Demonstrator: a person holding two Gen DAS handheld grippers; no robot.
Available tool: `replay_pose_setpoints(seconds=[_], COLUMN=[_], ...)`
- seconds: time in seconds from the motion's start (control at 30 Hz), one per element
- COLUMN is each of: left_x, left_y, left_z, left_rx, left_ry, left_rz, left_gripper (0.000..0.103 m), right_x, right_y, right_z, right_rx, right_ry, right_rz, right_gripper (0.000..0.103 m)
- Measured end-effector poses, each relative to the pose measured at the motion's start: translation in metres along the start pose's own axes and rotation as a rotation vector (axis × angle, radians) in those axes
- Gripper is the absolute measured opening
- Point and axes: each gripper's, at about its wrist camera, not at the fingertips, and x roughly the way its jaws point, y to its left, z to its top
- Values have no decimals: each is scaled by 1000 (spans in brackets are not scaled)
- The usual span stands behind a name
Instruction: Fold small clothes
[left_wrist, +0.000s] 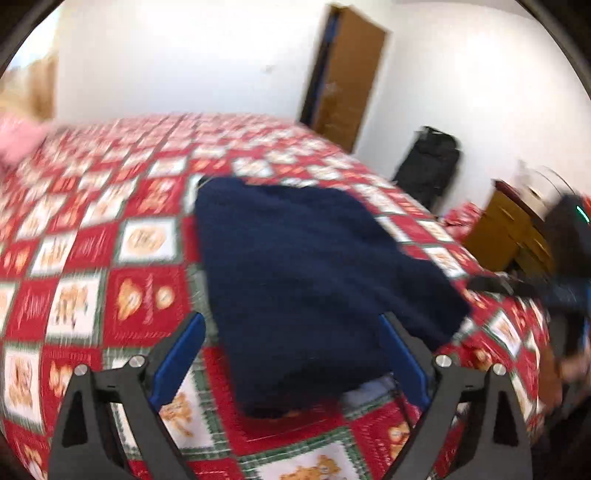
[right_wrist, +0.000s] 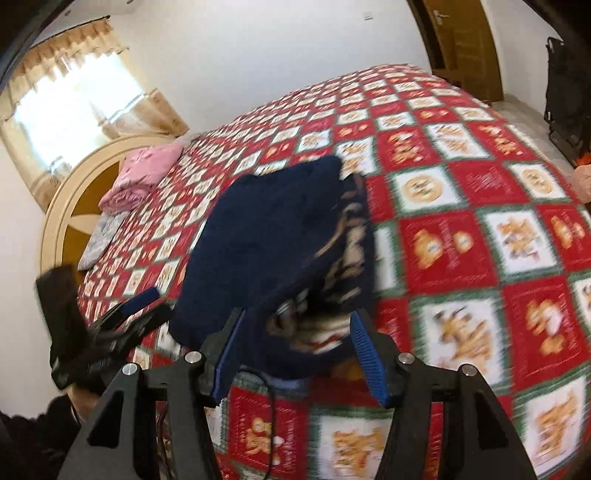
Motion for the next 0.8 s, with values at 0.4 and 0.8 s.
replay_pose_setpoints(seconds=[0.4, 0.8], left_x=[50, 39], left_y=[9, 32], left_z=[-19, -24], left_rx=[-228, -226], left_ry=[200, 155], left_rz=[-88, -163], left_gripper=[76, 38], right_x=[49, 54], right_y=[-39, -90], right_z=[-16, -70], right_rx=[450, 561], right_ry=[2, 29], right_rz=[484, 468], right_gripper=[31, 16])
